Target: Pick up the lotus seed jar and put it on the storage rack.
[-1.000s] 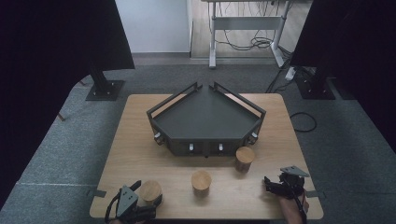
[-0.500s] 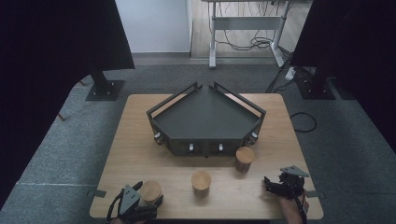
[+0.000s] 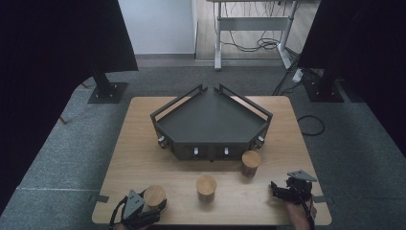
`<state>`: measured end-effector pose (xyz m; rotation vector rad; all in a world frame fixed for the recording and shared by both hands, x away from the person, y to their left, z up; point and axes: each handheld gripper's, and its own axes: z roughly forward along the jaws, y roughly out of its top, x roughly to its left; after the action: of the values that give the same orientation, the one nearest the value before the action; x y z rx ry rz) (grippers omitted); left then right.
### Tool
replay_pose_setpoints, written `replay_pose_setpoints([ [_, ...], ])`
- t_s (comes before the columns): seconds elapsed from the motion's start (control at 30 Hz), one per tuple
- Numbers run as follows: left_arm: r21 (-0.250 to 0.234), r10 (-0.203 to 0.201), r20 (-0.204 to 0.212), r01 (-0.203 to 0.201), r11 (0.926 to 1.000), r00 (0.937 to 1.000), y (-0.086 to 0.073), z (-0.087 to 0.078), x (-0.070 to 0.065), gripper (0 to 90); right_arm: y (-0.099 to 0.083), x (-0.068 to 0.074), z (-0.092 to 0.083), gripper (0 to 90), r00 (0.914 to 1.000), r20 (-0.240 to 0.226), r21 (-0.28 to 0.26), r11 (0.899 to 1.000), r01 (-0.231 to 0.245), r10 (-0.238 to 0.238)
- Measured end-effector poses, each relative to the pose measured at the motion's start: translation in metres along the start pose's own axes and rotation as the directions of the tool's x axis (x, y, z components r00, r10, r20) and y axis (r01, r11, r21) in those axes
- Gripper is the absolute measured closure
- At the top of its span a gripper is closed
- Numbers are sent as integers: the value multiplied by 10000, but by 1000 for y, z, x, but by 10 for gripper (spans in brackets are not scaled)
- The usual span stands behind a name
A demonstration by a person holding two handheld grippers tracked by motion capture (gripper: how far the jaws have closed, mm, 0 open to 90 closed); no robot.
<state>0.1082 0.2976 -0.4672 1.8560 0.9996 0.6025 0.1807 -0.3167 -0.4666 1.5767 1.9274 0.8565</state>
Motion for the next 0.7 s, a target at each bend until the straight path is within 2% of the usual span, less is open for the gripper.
replay_pose_setpoints([
  [0.47, 30, 68, -104, -68, 10000, 9999, 2, 1, -4, 255, 0, 0, 0, 60, 10000, -1, 2, 10000, -1, 1],
  [0.7, -280, 148, -127, -151, 9995, 9998, 2, -3, -7, 255, 0, 0, 0, 60, 10000, -3, 2, 10000, 1, -1],
])
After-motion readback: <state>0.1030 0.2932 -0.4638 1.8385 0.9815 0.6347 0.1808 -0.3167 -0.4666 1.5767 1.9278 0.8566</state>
